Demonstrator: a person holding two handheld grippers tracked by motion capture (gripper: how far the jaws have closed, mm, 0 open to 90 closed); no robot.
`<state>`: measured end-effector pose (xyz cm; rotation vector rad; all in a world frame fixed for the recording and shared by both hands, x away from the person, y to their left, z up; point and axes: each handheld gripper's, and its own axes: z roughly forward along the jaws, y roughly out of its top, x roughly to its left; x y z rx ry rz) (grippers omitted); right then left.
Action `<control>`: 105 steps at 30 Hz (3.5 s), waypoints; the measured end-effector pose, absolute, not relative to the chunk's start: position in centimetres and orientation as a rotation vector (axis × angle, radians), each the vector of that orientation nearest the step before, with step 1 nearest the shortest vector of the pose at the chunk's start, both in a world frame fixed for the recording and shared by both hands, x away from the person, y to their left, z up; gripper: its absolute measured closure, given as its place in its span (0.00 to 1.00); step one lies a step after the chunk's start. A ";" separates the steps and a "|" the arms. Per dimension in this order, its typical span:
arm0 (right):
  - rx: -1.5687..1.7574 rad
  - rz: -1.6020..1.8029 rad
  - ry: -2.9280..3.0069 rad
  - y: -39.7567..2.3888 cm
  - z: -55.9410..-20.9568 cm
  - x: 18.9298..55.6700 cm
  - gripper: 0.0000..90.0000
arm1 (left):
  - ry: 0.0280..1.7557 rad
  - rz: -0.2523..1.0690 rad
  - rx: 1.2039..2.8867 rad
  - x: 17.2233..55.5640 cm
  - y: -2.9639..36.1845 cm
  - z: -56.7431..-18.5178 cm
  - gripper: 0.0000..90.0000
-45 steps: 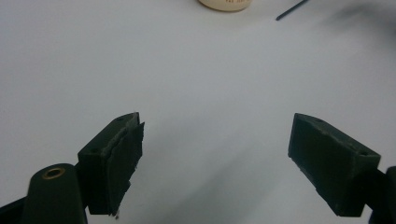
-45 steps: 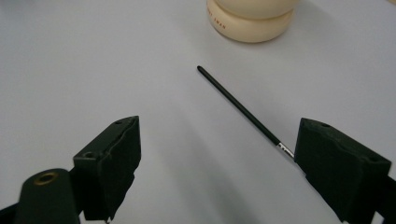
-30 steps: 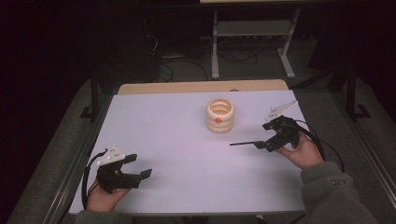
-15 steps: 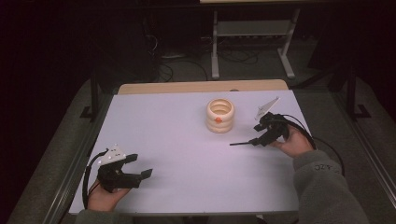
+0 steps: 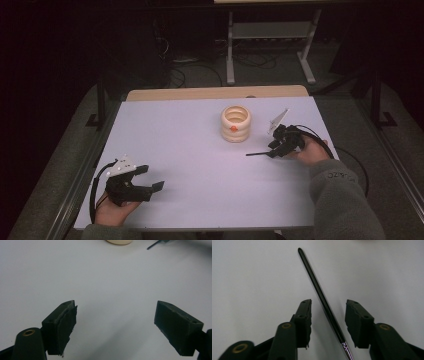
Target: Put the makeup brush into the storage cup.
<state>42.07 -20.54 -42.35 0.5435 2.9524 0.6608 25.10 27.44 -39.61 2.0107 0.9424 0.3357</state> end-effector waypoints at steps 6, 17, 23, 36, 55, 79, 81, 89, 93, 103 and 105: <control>0.499 0.624 2.982 -20.7 -42.6 42.4 0.78 | 0.940 0.333 2.019 25.2 27.4 -39.6 0.19; 0.372 0.613 3.013 -20.5 -42.7 42.7 0.94 | 0.932 0.331 2.026 25.2 27.2 -39.7 0.20; 0.383 0.655 3.023 -20.8 -42.8 42.8 0.94 | 0.931 0.329 2.028 25.2 27.2 -39.8 0.20; 0.330 0.719 2.981 -21.1 -40.8 41.4 0.94 | 0.915 0.331 2.036 25.2 27.0 -39.6 0.20; 0.109 0.887 2.920 -16.7 -36.6 35.8 0.94 | 0.756 0.315 2.131 25.7 23.5 -37.2 0.31; -0.251 0.842 3.012 -7.9 -36.9 31.5 0.94 | 0.423 0.155 2.404 26.9 14.8 -36.5 0.56; -0.268 0.838 3.017 -7.5 -37.0 31.3 0.94 | 0.419 0.130 2.421 26.9 14.4 -36.8 0.60; -0.321 0.843 3.015 -6.5 -37.0 30.9 0.94 | 0.385 0.068 2.493 27.0 13.5 -37.7 0.75; -0.354 0.835 3.010 -6.1 -37.0 30.6 0.94 | 0.361 0.041 2.516 26.9 13.2 -37.9 0.84; -0.317 0.900 3.001 -6.7 -37.3 30.6 0.88 | 0.333 0.030 2.530 26.5 13.4 -38.2 0.95; -0.290 0.915 3.010 -7.2 -37.4 30.8 0.86 | 0.328 0.034 2.520 26.4 13.5 -38.3 0.95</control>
